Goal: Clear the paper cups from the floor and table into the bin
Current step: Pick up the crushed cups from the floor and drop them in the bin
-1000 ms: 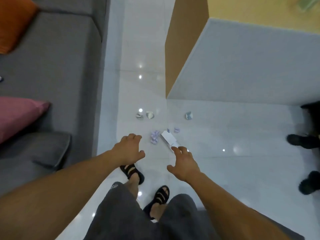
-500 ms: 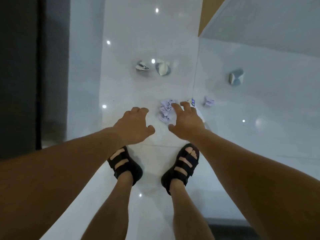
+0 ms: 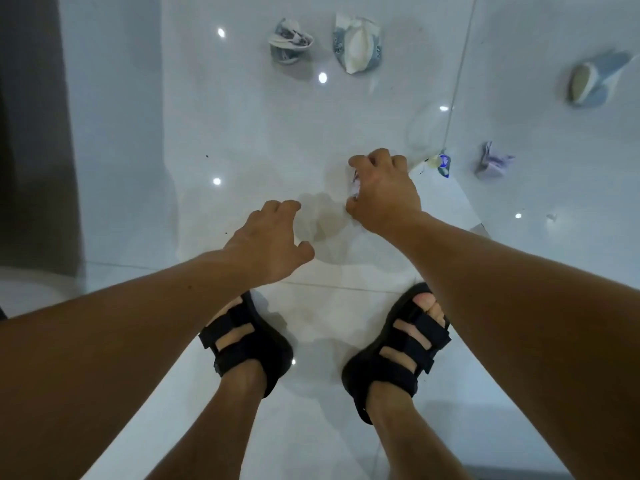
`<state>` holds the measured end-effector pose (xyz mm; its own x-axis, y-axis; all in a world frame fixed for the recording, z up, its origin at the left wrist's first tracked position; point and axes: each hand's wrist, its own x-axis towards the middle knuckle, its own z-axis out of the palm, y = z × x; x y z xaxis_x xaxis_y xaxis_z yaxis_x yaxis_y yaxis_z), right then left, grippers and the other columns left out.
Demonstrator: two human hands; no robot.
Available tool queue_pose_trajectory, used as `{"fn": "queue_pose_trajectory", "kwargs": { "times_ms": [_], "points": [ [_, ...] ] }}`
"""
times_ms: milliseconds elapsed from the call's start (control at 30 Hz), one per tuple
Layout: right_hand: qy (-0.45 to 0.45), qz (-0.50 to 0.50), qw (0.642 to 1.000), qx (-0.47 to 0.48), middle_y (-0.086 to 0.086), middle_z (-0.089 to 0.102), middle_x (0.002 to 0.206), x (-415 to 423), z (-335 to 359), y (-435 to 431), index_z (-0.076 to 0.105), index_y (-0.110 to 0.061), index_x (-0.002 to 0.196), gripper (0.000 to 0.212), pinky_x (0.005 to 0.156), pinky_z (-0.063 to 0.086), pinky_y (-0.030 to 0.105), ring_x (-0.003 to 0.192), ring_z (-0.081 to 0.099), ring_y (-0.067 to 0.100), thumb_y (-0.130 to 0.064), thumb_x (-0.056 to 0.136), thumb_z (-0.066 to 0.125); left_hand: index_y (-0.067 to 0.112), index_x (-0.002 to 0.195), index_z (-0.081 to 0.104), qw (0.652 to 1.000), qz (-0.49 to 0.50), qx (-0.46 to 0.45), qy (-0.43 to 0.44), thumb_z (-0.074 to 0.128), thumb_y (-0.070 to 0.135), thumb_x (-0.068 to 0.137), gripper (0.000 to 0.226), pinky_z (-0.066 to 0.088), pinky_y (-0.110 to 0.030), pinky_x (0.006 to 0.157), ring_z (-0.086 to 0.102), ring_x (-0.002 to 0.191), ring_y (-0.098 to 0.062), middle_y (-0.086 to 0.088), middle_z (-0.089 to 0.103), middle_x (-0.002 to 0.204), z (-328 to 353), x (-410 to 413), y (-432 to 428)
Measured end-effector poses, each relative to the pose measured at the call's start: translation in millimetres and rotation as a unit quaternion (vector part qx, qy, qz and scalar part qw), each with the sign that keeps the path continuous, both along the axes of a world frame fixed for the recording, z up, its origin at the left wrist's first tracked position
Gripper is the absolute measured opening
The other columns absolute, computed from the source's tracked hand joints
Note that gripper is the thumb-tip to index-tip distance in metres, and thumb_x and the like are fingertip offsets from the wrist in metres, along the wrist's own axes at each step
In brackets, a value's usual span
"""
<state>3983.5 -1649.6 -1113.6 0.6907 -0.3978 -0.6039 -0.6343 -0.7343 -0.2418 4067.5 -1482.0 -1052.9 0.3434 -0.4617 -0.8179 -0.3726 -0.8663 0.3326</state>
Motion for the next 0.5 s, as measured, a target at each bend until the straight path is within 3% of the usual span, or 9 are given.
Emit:
{"fn": "queue_pose_trajectory", "kwargs": {
  "times_ms": [133, 200, 300, 400, 467, 500],
  "points": [
    [-0.052, -0.124, 0.986, 0.099, 0.008, 0.046, 0.130, -1, 40, 3, 0.048, -0.020, 0.138, 0.058, 0.093, 0.039, 0.032, 0.116, 0.044, 0.029, -0.022, 0.082, 0.065, 0.024, 0.150, 0.017, 0.998, 0.016, -0.054, 0.015, 0.067, 0.044, 0.082, 0.087, 0.035, -0.035, 0.102, 0.033, 0.132, -0.021, -0.002, 0.029, 0.148, 25, 0, -10],
    [-0.091, -0.200, 0.962, 0.162, 0.004, 0.049, 0.125, -2, 72, 13, 0.050, -0.021, 0.136, 0.060, 0.091, 0.042, 0.028, 0.108, 0.051, 0.019, -0.026, 0.080, 0.071, 0.025, 0.151, 0.013, 0.993, 0.042, -0.104, 0.021, 0.073, 0.043, 0.077, 0.096, 0.034, -0.034, 0.106, 0.031, 0.134, -0.018, 0.000, 0.025, 0.151, 44, -1, -19],
    [-0.114, -0.253, 0.922, 0.272, -0.003, 0.059, 0.111, -6, 118, 27, 0.053, -0.018, 0.130, 0.054, 0.088, 0.041, 0.026, 0.095, 0.057, 0.008, -0.029, 0.081, 0.072, 0.028, 0.150, 0.015, 0.979, 0.084, -0.177, 0.051, 0.083, 0.025, 0.069, 0.105, 0.037, -0.028, 0.104, 0.036, 0.131, -0.014, 0.002, 0.027, 0.148, 72, 1, -33],
    [-0.118, -0.287, 0.887, 0.342, -0.021, 0.061, 0.095, -18, 147, 36, 0.053, -0.024, 0.123, 0.036, 0.089, 0.046, 0.021, 0.091, 0.060, -0.003, -0.026, 0.089, 0.065, 0.025, 0.145, 0.028, 0.963, 0.115, -0.196, 0.144, 0.079, 0.005, 0.073, 0.090, 0.046, -0.021, 0.096, 0.047, 0.125, -0.017, 0.000, 0.034, 0.143, 90, 0, -36],
    [-0.103, -0.334, 0.848, 0.398, -0.017, 0.060, 0.110, -27, 156, 39, 0.049, -0.027, 0.129, 0.041, 0.078, 0.049, 0.013, 0.100, 0.060, -0.001, -0.031, 0.092, 0.064, 0.026, 0.139, 0.038, 0.948, 0.151, -0.195, 0.203, 0.071, -0.003, 0.080, 0.074, 0.054, -0.024, 0.088, 0.054, 0.115, -0.021, -0.002, 0.041, 0.133, 96, -1, -33],
    [-0.095, -0.345, 0.837, 0.414, -0.014, 0.058, 0.120, -32, 157, 41, 0.047, -0.026, 0.136, 0.048, 0.078, 0.049, 0.014, 0.106, 0.059, 0.001, -0.033, 0.092, 0.064, 0.026, 0.138, 0.039, 0.957, 0.129, -0.187, 0.182, 0.070, 0.000, 0.081, 0.070, 0.052, -0.019, 0.085, 0.055, 0.110, -0.019, 0.000, 0.044, 0.127, 98, -2, -30]
  ]
}}
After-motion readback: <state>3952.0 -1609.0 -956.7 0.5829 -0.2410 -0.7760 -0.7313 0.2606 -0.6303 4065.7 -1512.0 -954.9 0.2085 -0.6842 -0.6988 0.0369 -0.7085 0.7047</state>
